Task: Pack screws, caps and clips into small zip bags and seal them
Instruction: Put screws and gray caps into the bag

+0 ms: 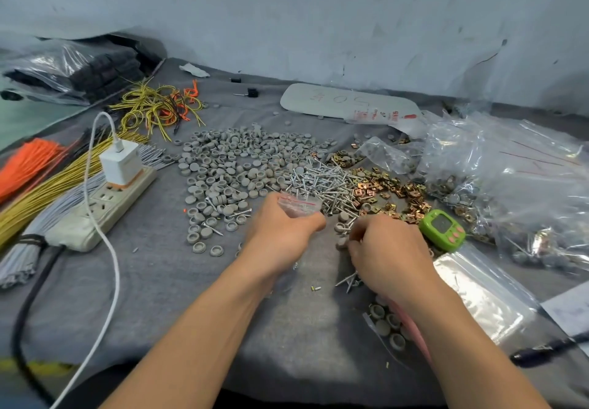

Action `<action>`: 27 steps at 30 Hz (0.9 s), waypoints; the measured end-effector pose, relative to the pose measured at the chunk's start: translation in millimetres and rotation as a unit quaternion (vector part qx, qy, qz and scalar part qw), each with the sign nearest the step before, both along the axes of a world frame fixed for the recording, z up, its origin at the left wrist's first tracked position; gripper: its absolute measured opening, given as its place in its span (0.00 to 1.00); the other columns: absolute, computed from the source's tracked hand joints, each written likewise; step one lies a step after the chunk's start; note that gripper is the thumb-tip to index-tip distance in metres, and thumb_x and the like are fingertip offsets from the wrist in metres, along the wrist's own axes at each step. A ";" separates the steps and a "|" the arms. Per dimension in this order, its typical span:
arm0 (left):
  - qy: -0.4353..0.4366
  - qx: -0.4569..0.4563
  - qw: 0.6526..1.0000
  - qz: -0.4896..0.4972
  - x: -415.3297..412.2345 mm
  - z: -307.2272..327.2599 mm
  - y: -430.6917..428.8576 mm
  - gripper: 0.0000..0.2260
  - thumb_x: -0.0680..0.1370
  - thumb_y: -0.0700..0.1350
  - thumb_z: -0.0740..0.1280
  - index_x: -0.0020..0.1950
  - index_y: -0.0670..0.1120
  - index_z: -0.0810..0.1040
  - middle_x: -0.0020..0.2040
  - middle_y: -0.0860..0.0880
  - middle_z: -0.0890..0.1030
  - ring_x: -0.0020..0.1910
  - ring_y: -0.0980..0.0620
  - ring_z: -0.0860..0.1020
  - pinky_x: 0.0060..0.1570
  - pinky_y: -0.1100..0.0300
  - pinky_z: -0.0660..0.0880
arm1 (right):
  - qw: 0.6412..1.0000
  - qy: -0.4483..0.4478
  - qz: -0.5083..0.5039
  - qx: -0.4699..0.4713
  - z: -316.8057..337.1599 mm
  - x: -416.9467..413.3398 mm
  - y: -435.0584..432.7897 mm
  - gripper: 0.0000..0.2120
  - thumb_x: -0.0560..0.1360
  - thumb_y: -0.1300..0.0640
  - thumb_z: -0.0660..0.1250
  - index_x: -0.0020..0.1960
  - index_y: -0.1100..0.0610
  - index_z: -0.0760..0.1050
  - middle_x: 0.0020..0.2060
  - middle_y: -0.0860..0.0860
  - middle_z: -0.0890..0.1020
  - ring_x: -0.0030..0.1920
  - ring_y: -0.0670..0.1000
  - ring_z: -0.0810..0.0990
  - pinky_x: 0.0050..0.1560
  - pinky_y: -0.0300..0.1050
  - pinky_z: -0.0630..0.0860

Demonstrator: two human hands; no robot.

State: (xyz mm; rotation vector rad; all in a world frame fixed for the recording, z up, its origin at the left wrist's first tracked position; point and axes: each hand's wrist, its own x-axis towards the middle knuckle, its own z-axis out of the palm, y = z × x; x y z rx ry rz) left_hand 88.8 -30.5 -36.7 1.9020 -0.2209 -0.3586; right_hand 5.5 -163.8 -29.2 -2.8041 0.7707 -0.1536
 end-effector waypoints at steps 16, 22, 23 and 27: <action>-0.207 0.051 0.972 -0.095 -2.9 -6.1 1.4 0.19 0.67 0.46 0.77 0.51 0.60 0.75 0.43 0.61 0.83 0.41 0.61 0.80 0.39 0.58 0.77 | 0.918 -0.258 0.086 0.290 4.4 16.1 15.2 0.11 0.72 0.51 0.76 0.41 0.33 0.85 0.32 0.38 0.85 0.34 0.40 0.82 0.34 0.35 0.75; -0.191 -0.002 0.980 -0.046 10.3 -1.5 11.8 0.15 0.69 0.42 0.78 0.47 0.57 0.77 0.41 0.61 0.83 0.39 0.62 0.80 0.38 0.63 0.75 | 0.883 -0.319 0.064 0.337 4.6 24.8 24.8 0.06 0.70 0.48 0.72 0.40 0.38 0.87 0.34 0.40 0.85 0.35 0.42 0.79 0.39 0.48 0.77; -0.178 -0.021 0.983 -0.028 13.5 1.7 14.9 0.14 0.69 0.41 0.77 0.47 0.56 0.77 0.41 0.60 0.84 0.40 0.60 0.81 0.39 0.62 0.75 | 0.869 -0.347 0.049 0.349 5.5 27.5 27.0 0.07 0.69 0.49 0.71 0.40 0.38 0.87 0.34 0.42 0.85 0.34 0.43 0.80 0.38 0.50 0.78; -0.095 -0.184 0.977 0.047 27.8 19.9 35.1 0.14 0.70 0.32 0.76 0.48 0.48 0.80 0.40 0.53 0.86 0.40 0.56 0.83 0.44 0.60 0.78 | 0.878 -0.355 0.022 0.319 -0.1 48.4 35.1 0.10 0.74 0.58 0.73 0.43 0.42 0.87 0.37 0.37 0.86 0.38 0.38 0.82 0.39 0.37 0.77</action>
